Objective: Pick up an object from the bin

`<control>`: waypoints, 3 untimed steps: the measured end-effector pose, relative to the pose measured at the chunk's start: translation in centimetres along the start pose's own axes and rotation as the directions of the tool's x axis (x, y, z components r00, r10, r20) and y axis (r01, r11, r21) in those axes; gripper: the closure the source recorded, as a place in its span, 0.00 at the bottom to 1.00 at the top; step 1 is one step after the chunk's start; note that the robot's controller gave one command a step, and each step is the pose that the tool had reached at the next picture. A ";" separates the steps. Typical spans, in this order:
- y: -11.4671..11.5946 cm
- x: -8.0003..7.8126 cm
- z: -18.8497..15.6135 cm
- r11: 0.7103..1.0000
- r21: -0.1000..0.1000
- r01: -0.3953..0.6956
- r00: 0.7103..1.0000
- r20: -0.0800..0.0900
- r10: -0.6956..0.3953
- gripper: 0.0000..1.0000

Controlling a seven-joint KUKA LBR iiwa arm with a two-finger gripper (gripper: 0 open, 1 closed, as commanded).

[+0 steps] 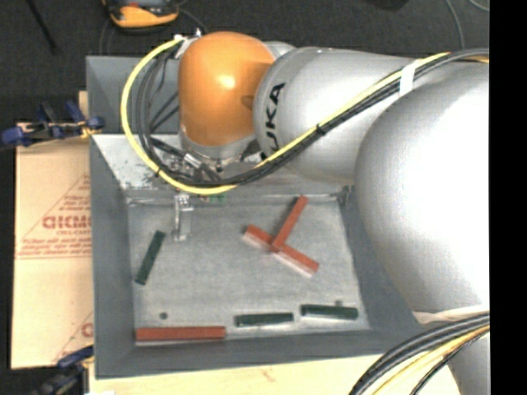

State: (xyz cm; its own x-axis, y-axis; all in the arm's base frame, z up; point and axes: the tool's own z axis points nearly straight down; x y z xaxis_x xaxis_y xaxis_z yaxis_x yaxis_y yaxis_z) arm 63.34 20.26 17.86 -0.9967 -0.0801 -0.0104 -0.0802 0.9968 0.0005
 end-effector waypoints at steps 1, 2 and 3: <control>2.5 4.2 5.0 0.999 -0.001 0.038 0.999 -0.005 -0.038 0.00; 3.3 4.5 7.1 1.000 -0.002 0.029 1.000 -0.012 -0.029 0.00; -0.1 0.9 10.5 0.890 -0.001 0.455 0.890 -0.002 -0.455 1.00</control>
Offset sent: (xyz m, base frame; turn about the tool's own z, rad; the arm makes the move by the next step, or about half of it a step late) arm -0.0200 0.0314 -0.0866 -0.0148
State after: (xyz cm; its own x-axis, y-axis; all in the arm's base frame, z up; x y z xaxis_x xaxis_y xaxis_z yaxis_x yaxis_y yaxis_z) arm 62.52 20.14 7.35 -0.8509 -0.5253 -0.0072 -0.5253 0.8509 -0.0031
